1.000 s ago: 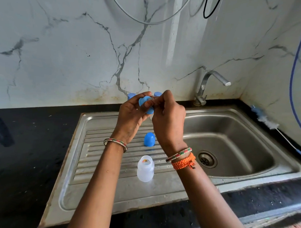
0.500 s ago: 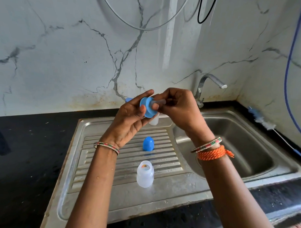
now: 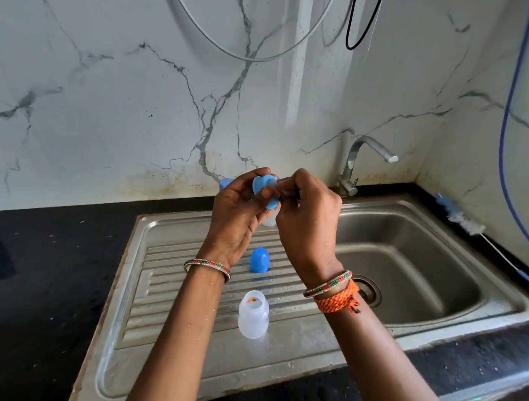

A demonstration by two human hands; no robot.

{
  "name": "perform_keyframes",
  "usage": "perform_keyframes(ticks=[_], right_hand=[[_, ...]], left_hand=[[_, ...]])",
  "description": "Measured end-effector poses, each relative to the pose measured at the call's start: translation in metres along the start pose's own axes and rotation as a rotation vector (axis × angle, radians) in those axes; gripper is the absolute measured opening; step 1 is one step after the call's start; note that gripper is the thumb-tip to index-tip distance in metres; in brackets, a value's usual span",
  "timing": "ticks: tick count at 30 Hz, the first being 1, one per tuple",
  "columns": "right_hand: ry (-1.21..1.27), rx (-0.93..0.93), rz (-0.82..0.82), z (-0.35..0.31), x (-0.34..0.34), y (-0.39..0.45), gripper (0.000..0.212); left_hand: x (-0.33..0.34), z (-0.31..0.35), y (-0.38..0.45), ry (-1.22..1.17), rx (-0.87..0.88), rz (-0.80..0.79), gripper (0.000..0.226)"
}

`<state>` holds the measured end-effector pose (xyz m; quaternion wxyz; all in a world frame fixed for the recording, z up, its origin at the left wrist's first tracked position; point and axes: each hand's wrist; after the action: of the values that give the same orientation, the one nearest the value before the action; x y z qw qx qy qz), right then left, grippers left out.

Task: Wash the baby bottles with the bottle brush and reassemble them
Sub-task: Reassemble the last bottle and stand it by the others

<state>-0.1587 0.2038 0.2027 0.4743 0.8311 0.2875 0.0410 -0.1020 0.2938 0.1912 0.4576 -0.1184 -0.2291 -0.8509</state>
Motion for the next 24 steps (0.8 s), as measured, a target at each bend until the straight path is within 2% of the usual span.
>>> perform_keyframes(ticks=[3, 5, 9, 12, 16, 19, 21, 24], right_hand=[[-0.023, -0.024, 0.023, 0.002, 0.0, -0.003, 0.008], [0.044, 0.075, -0.038, 0.002, -0.001, -0.002, 0.009], [0.269, 0.413, -0.341, 0.007, -0.016, 0.016, 0.018], [0.467, 0.523, -0.563, 0.015, -0.03, 0.032, 0.017], [0.416, 0.458, -0.675, 0.015, -0.034, 0.039, 0.019], [0.264, 0.288, -0.758, 0.015, -0.036, 0.037, 0.032], [0.194, 0.178, -0.737, 0.015, -0.036, 0.032, 0.045], [0.175, 0.09, -0.6, 0.013, -0.033, 0.023, 0.044]], left_hand=[[0.001, -0.003, 0.001, 0.026, 0.018, -0.003, 0.028], [-0.005, -0.003, 0.0, 0.038, 0.003, -0.039, 0.031], [-0.024, 0.001, 0.0, 0.063, -0.043, -0.154, 0.044], [-0.032, 0.001, 0.0, 0.063, -0.088, -0.222, 0.052], [-0.033, 0.0, 0.0, 0.045, -0.112, -0.24, 0.048], [-0.034, -0.001, 0.001, -0.005, -0.149, -0.181, 0.065], [-0.033, -0.002, 0.003, -0.031, -0.18, -0.157, 0.076], [-0.03, -0.003, 0.004, -0.028, -0.193, -0.162, 0.071]])
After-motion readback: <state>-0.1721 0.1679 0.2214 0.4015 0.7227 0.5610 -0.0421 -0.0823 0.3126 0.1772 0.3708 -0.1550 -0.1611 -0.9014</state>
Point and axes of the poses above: each hand's wrist, its own y-axis towards the middle knuckle, its own x-axis out of the palm, z = x × y, and after that the axes turned 5 degrees about y, right-handed
